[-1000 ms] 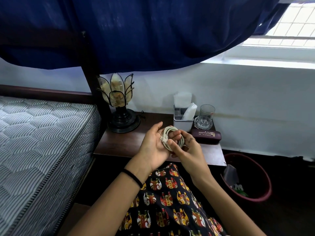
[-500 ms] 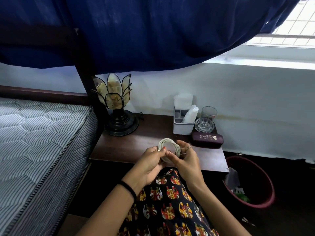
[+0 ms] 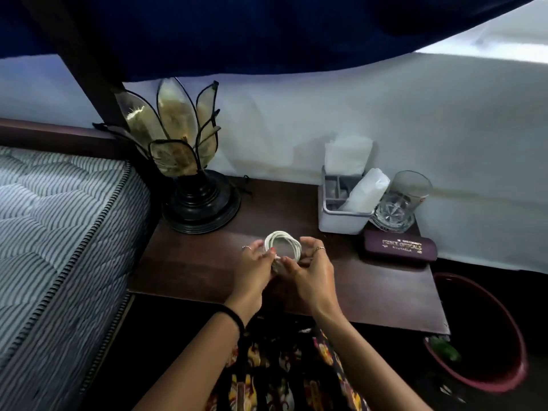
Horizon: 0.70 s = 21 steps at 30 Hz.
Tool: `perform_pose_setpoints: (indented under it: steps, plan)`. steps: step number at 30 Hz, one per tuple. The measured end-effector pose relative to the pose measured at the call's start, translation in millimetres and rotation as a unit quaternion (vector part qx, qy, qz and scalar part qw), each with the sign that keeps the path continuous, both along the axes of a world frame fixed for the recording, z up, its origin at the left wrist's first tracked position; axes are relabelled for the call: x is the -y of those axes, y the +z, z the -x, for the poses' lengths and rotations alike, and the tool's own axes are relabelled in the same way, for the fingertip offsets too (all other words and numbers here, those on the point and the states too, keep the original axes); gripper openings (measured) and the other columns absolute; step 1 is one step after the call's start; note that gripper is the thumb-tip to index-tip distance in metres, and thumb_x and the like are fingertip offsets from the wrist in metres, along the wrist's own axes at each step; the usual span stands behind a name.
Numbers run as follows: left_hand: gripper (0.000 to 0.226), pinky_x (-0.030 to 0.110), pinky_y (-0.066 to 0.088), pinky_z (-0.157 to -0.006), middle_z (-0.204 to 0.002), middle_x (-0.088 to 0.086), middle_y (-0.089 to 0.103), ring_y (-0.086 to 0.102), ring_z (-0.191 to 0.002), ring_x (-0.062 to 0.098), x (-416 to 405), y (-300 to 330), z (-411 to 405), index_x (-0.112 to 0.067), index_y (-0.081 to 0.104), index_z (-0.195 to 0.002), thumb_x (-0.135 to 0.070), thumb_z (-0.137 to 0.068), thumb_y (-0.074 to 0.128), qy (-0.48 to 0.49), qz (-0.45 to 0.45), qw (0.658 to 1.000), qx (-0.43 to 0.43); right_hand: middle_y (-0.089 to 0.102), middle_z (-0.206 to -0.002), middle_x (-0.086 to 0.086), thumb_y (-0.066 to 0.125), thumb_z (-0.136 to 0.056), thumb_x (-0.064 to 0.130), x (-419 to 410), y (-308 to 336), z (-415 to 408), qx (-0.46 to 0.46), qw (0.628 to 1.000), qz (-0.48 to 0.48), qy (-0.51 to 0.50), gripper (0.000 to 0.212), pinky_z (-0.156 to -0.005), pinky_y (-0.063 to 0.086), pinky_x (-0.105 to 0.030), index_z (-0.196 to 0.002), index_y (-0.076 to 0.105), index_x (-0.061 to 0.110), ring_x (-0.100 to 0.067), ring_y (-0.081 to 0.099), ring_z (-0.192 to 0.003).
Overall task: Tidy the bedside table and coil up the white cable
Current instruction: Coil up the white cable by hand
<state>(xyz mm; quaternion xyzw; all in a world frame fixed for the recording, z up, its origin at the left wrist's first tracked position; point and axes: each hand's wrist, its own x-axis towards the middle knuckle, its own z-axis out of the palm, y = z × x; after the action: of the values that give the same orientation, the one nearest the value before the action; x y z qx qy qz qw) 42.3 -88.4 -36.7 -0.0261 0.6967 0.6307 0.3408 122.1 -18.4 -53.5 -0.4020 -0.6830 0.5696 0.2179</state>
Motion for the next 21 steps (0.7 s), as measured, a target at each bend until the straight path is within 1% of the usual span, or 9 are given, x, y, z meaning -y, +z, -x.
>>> perform_pose_setpoints:
  steps: [4,6,9,11,14,16,18,19,21]
  plan:
    - [0.028,0.039,0.05,-0.085,-0.106,0.018,0.067,0.064,-0.095,0.027,-30.7,-20.4,35.9,-0.006,0.054,-0.118,-0.002,-0.09,0.048,0.0,0.041,0.994,-0.102,0.067,-0.093,-0.003,0.075,-0.077,0.006,-24.5,-17.2,41.8,-0.013,1.0,-0.015,0.006,0.041,-0.061,0.047,-0.006,-0.108,0.053,0.022,0.002,0.065,-0.072]
    - [0.028,0.037,0.05,-0.085,-0.105,0.016,0.068,0.064,-0.095,0.025,-43.2,-30.1,54.9,-0.006,0.057,-0.118,-0.005,-0.09,0.052,0.007,0.062,0.988,-0.139,0.066,-0.097,-0.005,0.074,-0.078,0.007,-37.2,-25.7,61.2,-0.018,1.0,-0.023,0.007,0.044,-0.06,0.047,-0.006,-0.114,0.053,0.021,-0.001,0.065,-0.076]
    - [0.024,0.033,0.051,-0.087,-0.101,0.011,0.069,0.064,-0.096,0.024,-57.7,-41.5,79.8,-0.007,0.063,-0.112,-0.009,-0.088,0.059,0.02,0.1,0.973,-0.208,0.065,-0.107,-0.008,0.074,-0.079,0.01,-53.0,-37.4,83.8,-0.02,0.999,-0.031,0.002,0.044,-0.08,0.055,-0.024,-0.117,0.054,0.018,-0.013,0.066,-0.091]
    - [0.021,0.027,0.05,-0.083,-0.099,0.009,0.069,0.065,-0.092,0.021,-66.7,-46.7,91.3,-0.007,0.066,-0.108,-0.009,-0.087,0.061,0.019,0.099,0.968,-0.229,0.065,-0.109,-0.007,0.074,-0.079,0.011,-62.4,-44.2,95.8,-0.011,0.999,-0.05,0.0,0.042,-0.087,0.054,-0.029,-0.117,0.056,0.015,-0.013,0.064,-0.093]
    - [0.02,0.01,0.04,-0.071,-0.097,0.01,0.071,0.061,-0.084,0.012,-75.2,-52.5,100.8,-0.006,0.069,-0.105,-0.012,-0.086,0.064,0.028,0.117,0.955,-0.27,0.063,-0.105,-0.003,0.075,-0.078,0.014,-74.6,-51.6,106.0,0.007,0.997,-0.08,0.01,0.042,-0.074,0.05,-0.011,-0.116,0.058,0.013,-0.003,0.059,-0.081]
    - [0.021,0.007,0.035,-0.073,-0.1,0.01,0.071,0.061,-0.088,0.014,-77.4,-55.0,103.5,-0.005,0.07,-0.104,-0.013,-0.086,0.065,0.023,0.141,0.941,-0.307,0.062,-0.103,-0.002,0.076,-0.078,0.02,-80.6,-55.7,107.9,0.022,0.995,-0.098,0.021,0.041,-0.068,0.046,-0.005,-0.115,0.059,0.012,0.002,0.057,-0.074]
    - [0.02,0.014,0.038,-0.087,-0.106,0.013,0.067,0.06,-0.101,0.023,-78.1,-56.9,105.5,-0.003,0.07,-0.102,-0.012,-0.085,0.066,0.007,0.154,0.929,-0.338,0.06,-0.103,-0.002,0.075,-0.079,0.026,-84.3,-58.1,106.7,0.048,0.989,-0.134,0.028,0.038,-0.071,0.05,-0.013,-0.111,0.063,0.011,0.001,0.056,-0.071]
    - [0.02,0.023,0.041,-0.094,-0.108,0.014,0.065,0.059,-0.104,0.026,-78.7,-57.1,106.8,-0.003,0.07,-0.102,-0.013,-0.085,0.066,-0.003,0.158,0.926,-0.343,0.058,-0.104,-0.003,0.074,-0.08,0.029,-86.0,-58.3,106.1,0.061,0.986,-0.149,0.032,0.037,-0.074,0.051,-0.019,-0.11,0.065,0.01,0.0,0.055,-0.069]
    - [0.022,0.037,0.043,-0.097,-0.11,0.016,0.063,0.057,-0.106,0.029,-79.5,-56.4,108.8,-0.004,0.068,-0.104,-0.014,-0.085,0.065,-0.017,0.165,0.927,-0.335,0.056,-0.105,-0.003,0.072,-0.082,0.031,-87.8,-56.3,106.1,0.078,0.983,-0.163,0.045,0.037,-0.075,0.049,-0.022,-0.11,0.066,0.009,-0.001,0.053,-0.066]
